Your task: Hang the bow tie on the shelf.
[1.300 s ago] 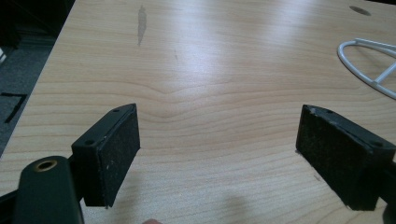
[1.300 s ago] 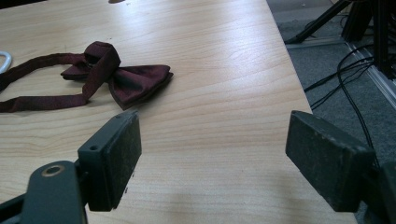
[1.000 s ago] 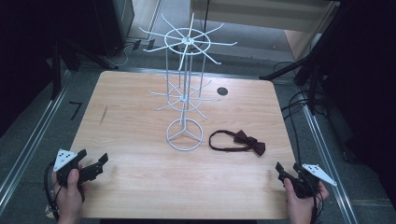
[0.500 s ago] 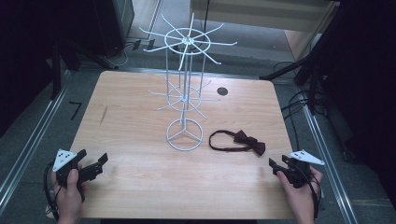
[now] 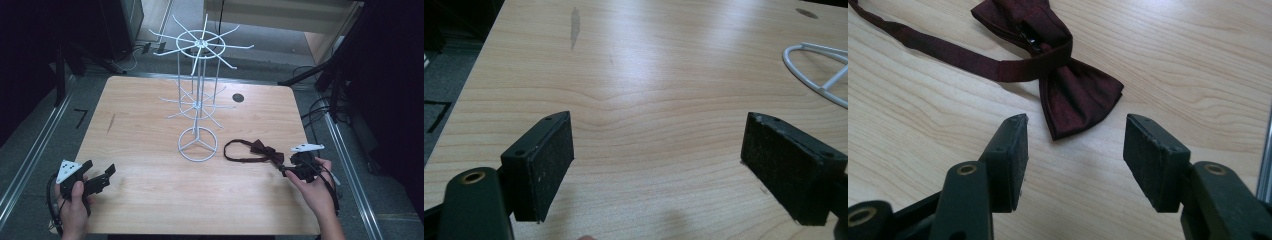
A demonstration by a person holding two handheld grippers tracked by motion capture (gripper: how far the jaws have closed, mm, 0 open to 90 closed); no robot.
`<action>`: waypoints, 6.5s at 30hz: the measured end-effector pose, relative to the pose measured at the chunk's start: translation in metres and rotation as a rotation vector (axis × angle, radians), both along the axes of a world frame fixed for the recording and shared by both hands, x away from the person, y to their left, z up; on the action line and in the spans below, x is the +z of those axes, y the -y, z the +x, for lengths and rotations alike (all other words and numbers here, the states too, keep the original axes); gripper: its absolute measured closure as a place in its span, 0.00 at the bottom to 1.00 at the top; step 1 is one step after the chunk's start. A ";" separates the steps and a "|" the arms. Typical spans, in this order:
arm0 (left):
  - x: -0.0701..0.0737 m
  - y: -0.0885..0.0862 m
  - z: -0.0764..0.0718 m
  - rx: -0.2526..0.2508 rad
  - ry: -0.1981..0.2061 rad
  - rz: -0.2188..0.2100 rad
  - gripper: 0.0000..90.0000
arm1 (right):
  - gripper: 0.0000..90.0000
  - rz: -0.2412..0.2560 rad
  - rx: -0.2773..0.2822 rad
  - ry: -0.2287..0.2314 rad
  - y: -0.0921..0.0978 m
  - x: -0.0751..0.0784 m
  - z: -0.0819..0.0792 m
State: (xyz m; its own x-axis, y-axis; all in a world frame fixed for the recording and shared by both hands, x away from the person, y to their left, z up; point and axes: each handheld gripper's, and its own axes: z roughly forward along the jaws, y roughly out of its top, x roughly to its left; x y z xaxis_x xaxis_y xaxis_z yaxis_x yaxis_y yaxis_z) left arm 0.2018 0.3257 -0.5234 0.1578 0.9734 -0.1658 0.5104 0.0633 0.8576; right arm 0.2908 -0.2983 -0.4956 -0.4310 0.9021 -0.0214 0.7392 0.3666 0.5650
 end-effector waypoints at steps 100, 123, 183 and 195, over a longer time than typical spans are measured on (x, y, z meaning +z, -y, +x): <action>0.000 0.000 0.001 -0.003 -0.004 -0.013 0.16 | 0.82 -0.021 0.050 -0.233 -0.045 0.013 0.066; 0.000 -0.001 0.001 -0.004 -0.004 -0.014 0.16 | 0.82 0.105 0.029 0.049 -0.047 0.033 0.044; 0.000 -0.001 0.000 -0.005 -0.004 -0.013 0.16 | 0.82 0.347 -0.114 0.546 -0.066 0.065 -0.008; 0.000 -0.001 0.000 -0.004 -0.004 -0.014 0.16 | 0.82 0.362 -0.104 0.591 -0.075 0.065 -0.017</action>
